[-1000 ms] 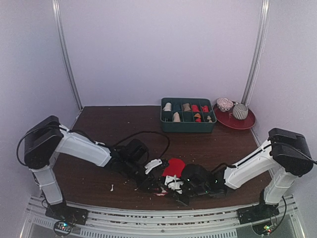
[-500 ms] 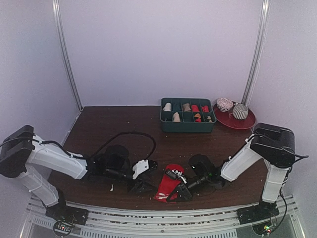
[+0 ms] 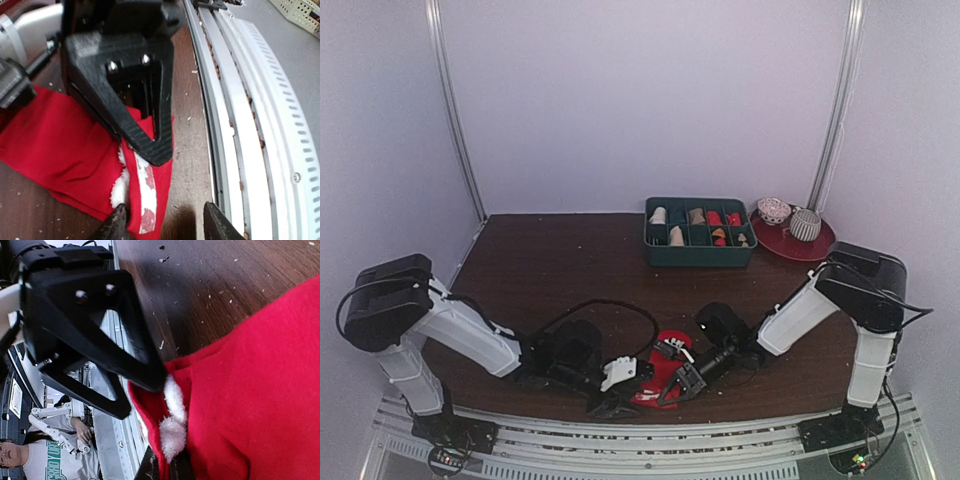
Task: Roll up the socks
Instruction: Roll a pair of socks at the center of the board.
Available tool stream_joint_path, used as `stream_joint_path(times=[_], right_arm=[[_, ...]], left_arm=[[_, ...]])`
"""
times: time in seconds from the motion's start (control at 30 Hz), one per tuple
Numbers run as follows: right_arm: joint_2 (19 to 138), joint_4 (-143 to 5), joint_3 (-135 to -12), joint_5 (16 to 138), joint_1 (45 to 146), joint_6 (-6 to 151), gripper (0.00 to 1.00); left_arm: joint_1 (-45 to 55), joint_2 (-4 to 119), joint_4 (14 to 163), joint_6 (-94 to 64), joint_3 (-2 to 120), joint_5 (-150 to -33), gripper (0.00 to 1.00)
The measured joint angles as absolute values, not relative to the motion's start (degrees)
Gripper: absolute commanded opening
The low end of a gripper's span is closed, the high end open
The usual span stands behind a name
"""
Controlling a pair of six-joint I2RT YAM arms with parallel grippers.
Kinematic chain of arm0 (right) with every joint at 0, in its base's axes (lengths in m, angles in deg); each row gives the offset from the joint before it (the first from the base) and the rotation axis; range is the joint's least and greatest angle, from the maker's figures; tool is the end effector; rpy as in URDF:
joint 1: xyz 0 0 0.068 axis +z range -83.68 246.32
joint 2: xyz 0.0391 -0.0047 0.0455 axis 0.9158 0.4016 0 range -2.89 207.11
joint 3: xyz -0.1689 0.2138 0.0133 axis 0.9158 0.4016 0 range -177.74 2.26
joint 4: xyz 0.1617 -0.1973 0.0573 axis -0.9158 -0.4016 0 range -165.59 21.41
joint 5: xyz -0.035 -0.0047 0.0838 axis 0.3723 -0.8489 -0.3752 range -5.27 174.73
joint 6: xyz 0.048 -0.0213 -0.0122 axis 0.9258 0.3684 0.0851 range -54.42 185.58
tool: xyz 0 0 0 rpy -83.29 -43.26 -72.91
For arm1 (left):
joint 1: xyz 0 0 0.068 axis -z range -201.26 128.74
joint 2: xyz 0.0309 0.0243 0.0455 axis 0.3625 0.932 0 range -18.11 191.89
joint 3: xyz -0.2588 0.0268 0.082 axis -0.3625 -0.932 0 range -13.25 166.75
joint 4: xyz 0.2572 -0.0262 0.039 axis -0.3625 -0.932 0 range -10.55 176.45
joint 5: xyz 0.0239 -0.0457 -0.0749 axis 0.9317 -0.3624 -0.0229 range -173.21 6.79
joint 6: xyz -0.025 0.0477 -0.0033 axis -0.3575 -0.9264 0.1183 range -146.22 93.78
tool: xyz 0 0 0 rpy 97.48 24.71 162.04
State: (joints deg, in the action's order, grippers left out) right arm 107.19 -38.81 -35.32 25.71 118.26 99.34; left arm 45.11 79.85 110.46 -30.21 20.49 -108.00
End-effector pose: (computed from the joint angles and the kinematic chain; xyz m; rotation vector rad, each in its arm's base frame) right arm 0.1667 0.2623 0.0832 0.9768 -2.3009 -1.7292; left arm 0.1058 -0.2793 0.1118 1.5900 1.8290 -1.0328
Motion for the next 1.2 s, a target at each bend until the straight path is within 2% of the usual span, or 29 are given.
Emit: stream_joint_path(times=[0.1, 0.13, 0.27, 0.37, 0.47, 0.63, 0.8, 1.0, 1.2], right_arm=[[107.28, -38.87, -35.32, 25.43, 118.17, 99.44, 0.03], [107.28, -38.87, -35.32, 25.36, 118.15, 99.44, 0.03], [107.28, -38.87, -35.25, 25.21, 118.13, 99.31, 0.04], [107.22, -38.65, -35.06, 25.01, 118.02, 99.16, 0.04], [106.41, -38.57, -34.75, 25.47, 117.91, 98.74, 0.13], [101.16, -44.14, -33.77, 29.62, 117.54, 95.71, 0.21], [86.65, -54.13, -31.63, 41.64, 117.32, 89.02, 0.32], [66.67, -54.04, -26.18, 54.28, 118.59, 77.46, 0.41], [65.38, -51.07, -19.82, 65.25, 129.12, 65.37, 0.45]], left_arm=[[45.24, 82.34, 110.86, -30.21, 21.85, -107.87, 0.44], [45.22, 82.93, 110.88, -30.21, 22.48, -107.63, 0.40], [45.16, 84.61, 111.08, -29.90, 24.08, -106.41, 0.01], [45.18, 85.16, 111.21, -29.79, 24.71, -106.63, 0.00], [45.18, 85.46, 111.18, -29.22, 25.04, -107.26, 0.00], [45.22, 86.88, 108.06, -25.16, 28.25, -107.63, 0.00], [43.87, 88.26, 98.46, -18.93, 34.11, -111.52, 0.00], [40.48, 89.33, 90.25, -13.24, 36.69, -121.23, 0.00], [38.99, 92.28, 84.69, -12.13, 40.03, -127.81, 0.00]])
